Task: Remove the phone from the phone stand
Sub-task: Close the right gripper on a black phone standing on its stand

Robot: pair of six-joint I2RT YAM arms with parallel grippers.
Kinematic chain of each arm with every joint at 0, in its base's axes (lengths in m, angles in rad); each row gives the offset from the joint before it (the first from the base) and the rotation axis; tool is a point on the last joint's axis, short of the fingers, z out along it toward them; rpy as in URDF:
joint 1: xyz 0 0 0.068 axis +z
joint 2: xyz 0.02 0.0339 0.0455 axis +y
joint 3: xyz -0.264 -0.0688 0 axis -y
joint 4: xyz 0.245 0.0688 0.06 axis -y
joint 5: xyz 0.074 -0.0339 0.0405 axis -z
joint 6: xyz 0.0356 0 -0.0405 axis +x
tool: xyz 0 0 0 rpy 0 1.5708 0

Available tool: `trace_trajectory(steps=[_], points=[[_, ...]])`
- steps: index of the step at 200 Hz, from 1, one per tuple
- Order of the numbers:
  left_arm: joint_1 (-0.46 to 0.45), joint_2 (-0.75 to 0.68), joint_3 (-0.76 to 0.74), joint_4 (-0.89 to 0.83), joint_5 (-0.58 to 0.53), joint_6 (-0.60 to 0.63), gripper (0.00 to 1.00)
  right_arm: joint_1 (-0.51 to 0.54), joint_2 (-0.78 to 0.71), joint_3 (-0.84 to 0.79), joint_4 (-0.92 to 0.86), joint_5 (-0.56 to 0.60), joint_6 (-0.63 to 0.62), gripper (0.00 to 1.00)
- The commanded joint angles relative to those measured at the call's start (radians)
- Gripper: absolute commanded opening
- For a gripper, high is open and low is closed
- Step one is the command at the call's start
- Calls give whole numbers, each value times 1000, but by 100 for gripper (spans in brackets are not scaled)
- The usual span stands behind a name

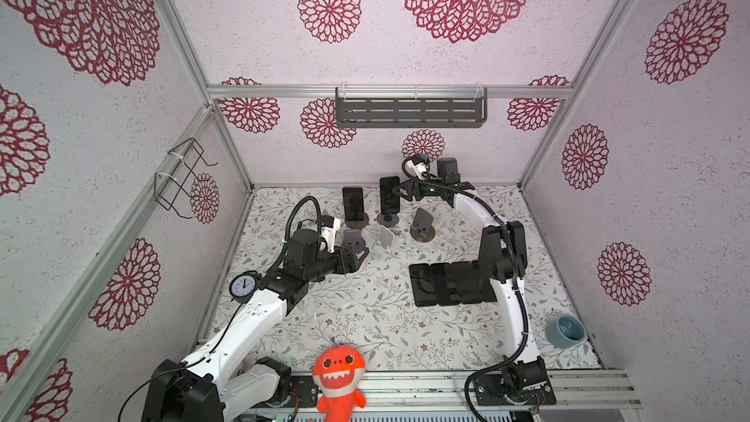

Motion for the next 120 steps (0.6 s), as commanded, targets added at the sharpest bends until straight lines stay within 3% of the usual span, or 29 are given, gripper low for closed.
trace_trajectory(steps=[1, 55, 120], points=[[6, 10, -15, 31, 4, 5, 80, 12, 1, 37, 70, -46, 30, 65], [5, 13, -19, 35, 6, -3, 80, 16, 12, 38, 70, -61, 22, 53], [5, 12, -22, 30, 2, -3, 80, 17, 9, 37, 58, -58, 8, 28]])
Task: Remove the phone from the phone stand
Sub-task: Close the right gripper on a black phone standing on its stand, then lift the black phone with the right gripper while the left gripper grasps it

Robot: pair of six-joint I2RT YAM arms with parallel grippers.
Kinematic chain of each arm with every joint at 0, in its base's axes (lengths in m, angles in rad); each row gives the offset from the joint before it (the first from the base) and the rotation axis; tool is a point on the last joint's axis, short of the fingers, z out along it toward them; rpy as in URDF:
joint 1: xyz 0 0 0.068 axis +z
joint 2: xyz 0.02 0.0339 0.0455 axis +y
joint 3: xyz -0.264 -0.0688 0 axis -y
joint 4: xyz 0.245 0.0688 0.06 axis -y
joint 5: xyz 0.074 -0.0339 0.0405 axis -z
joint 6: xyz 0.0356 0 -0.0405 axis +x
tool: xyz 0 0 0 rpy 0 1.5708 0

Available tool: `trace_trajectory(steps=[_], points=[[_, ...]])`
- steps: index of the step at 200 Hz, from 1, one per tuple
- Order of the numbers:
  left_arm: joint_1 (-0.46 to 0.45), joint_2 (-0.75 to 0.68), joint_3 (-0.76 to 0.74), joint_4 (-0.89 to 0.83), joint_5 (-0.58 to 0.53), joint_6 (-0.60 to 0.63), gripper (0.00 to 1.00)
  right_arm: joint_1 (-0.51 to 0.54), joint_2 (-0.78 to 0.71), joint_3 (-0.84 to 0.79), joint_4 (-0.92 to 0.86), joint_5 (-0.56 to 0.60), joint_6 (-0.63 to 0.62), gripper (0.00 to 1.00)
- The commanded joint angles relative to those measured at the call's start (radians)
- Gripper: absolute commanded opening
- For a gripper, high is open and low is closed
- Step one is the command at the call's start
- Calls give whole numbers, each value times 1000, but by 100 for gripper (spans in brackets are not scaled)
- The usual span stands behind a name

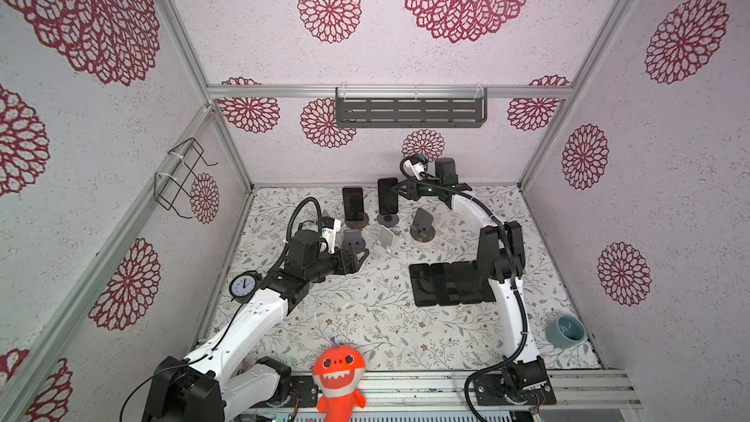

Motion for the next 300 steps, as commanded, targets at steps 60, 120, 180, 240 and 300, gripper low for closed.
trace_trajectory(steps=[60, 120, 180, 240, 300], points=[[5, -4, -9, 15, -4, 13, 80, 1, -12, 25, 6, -35, -28, 11], [5, 7, 6, 11, -1, 17, 81, 1, -83, -43, 54, -22, -20, 1], [5, 21, 24, 15, -1, 13, 81, 1, -217, -136, 127, 28, -6, 0], [5, 18, 32, 19, 0, 6, 81, 1, -338, -170, 118, 57, 16, 0], [5, 39, 113, 54, 106, 118, 81, -3, -560, -349, 100, -66, 49, 0]])
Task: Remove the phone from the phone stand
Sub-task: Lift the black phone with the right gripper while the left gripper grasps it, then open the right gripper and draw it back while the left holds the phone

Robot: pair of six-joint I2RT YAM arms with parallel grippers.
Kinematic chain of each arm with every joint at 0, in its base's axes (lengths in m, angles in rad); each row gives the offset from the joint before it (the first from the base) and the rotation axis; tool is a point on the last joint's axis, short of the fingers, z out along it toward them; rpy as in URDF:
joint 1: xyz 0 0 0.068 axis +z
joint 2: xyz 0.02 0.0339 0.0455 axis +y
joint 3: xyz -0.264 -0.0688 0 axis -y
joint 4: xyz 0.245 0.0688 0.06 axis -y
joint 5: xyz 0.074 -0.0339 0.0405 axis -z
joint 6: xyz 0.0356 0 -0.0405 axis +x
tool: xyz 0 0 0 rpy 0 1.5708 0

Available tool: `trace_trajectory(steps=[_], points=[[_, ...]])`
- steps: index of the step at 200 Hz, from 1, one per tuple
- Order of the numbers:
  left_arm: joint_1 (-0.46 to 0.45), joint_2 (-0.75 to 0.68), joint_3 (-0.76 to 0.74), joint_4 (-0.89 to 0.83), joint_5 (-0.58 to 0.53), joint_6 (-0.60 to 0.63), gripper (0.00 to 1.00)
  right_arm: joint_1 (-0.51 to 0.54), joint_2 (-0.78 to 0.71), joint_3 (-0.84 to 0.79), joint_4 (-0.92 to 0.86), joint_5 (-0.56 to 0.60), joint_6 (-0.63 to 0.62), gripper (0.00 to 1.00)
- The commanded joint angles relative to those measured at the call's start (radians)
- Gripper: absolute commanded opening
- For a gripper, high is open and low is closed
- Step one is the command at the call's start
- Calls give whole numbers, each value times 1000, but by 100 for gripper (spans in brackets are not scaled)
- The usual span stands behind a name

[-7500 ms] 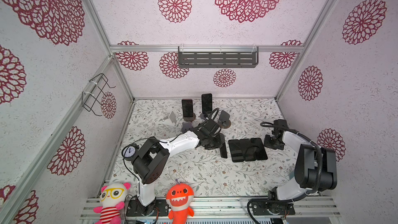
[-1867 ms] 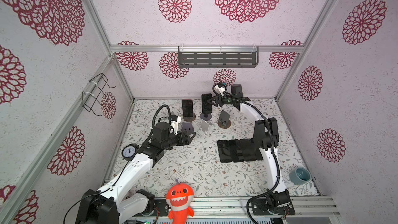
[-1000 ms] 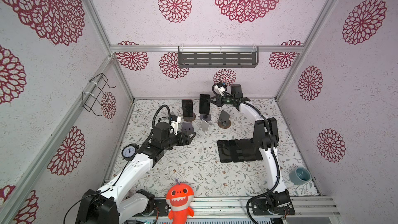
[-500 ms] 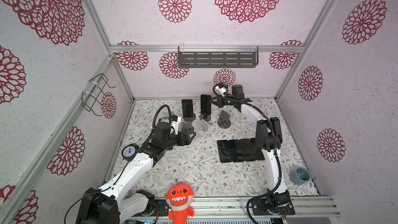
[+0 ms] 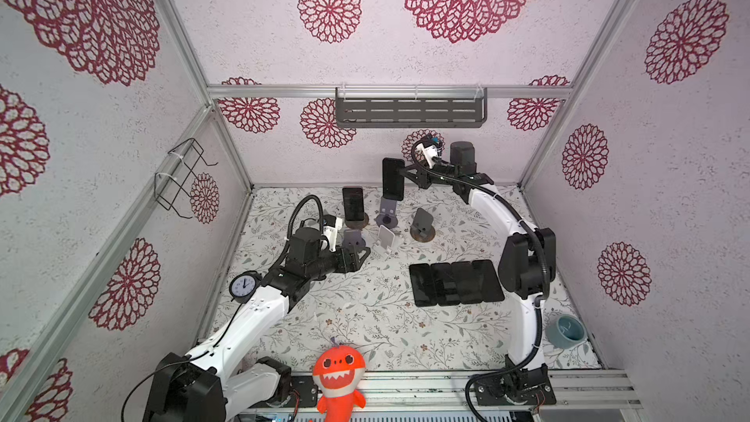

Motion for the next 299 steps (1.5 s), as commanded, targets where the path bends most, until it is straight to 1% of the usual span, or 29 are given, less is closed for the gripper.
trace_trajectory(steps=[1, 13, 26, 58, 84, 95, 113, 143, 164, 186, 203, 238, 251, 258, 291, 299], points=[[5, 17, 65, 57, 72, 92, 81, -3, -156, -84, 86, -137, 49, 0], [7, 35, 90, 79, 109, 119, 81, -4, -199, -126, 70, -181, 56, 0], [8, 57, 128, 78, 147, 162, 80, -4, -253, -187, 57, -203, 56, 0], [7, 142, 215, 97, 302, 265, 77, -4, -396, -372, 83, -275, 102, 0], [10, 236, 261, 173, 481, 276, 74, -4, -487, -497, 114, -325, 152, 0], [8, 275, 283, 198, 524, 274, 71, -4, -521, -545, 135, -336, 168, 0], [6, 320, 303, 246, 480, 223, 64, -7, -565, -621, 202, -361, 213, 0], [3, 344, 277, 371, 480, 169, 62, -18, -603, -732, 456, -413, 397, 0], [-5, 349, 271, 391, 482, 161, 60, -20, -598, -764, 570, -428, 481, 0], [-23, 352, 267, 407, 511, 159, 54, -22, -579, -765, 623, -440, 517, 0], [-36, 357, 267, 404, 524, 164, 51, -20, -561, -769, 697, -450, 571, 0], [-52, 377, 270, 417, 541, 151, 37, -22, -515, -788, 907, -470, 736, 0], [-62, 379, 270, 426, 541, 146, 27, -21, -496, -795, 1003, -477, 818, 0], [-63, 378, 270, 429, 541, 143, 23, -22, -485, -797, 1048, -481, 853, 0], [-64, 371, 276, 441, 539, 131, 23, -21, -433, -796, 1227, -492, 996, 0], [-65, 372, 278, 441, 539, 130, 22, -21, -421, -794, 1269, -492, 1032, 0]])
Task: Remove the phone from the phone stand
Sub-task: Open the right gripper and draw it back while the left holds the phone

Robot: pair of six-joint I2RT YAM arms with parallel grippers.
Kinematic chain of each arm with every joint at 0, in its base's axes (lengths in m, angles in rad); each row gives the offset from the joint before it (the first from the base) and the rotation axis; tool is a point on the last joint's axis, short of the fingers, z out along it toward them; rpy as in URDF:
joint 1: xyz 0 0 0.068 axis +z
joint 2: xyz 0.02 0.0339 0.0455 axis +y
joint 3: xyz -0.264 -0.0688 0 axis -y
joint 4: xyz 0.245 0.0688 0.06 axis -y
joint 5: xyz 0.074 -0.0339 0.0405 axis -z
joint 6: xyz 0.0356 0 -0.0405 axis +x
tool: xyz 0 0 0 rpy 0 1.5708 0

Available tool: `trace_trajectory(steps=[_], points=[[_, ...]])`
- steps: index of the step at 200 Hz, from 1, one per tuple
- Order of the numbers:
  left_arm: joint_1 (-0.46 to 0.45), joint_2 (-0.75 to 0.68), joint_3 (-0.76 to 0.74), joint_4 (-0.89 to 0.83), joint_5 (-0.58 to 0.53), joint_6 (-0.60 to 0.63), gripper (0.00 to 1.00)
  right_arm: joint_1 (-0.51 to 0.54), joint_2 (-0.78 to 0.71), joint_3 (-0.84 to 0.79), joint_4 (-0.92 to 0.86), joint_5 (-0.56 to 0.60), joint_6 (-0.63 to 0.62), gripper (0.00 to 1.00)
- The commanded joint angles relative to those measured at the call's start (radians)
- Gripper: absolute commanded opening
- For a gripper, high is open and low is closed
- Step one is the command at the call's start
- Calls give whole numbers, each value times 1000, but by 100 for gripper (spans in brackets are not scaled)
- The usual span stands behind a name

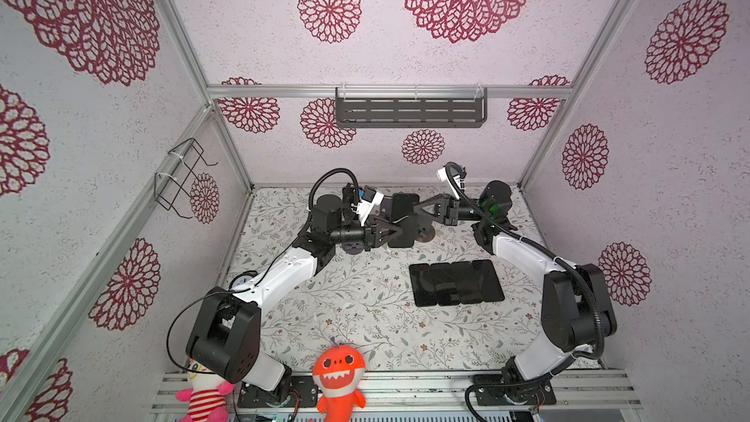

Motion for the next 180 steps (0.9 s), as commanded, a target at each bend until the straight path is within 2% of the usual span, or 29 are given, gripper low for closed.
trace_trajectory(steps=[1, 32, 43, 60, 85, 105, 130, 146, 169, 180], points=[[-4, -2, 5, 44, 20, 1, 21, -4, 5, 19, 271, -26, 164, 0], [-4, -1, 4, 47, 9, -1, 0, -4, 50, 28, 421, -40, 295, 0], [-4, 0, 2, 49, 7, -3, 0, -4, 64, 33, 491, -48, 354, 0], [-7, 2, 0, 55, 2, -9, 0, -6, 86, 45, 614, -55, 460, 10], [-6, 3, 3, 55, -11, -18, 0, -11, 122, 80, 748, -60, 593, 32], [-7, -1, 5, 34, -34, -18, 0, -22, 126, 101, 753, -57, 615, 42], [-6, -4, 6, 3, -68, -24, 0, -42, 108, 125, 727, -44, 610, 48], [-7, -6, 5, -16, -87, -31, 0, -54, 94, 135, 658, -34, 565, 50], [-8, -9, 10, -77, -145, -43, 0, -91, 28, 115, 435, 58, 406, 54], [-8, -13, 13, -118, -183, -50, 0, -101, -29, 108, 241, 99, 265, 55]])
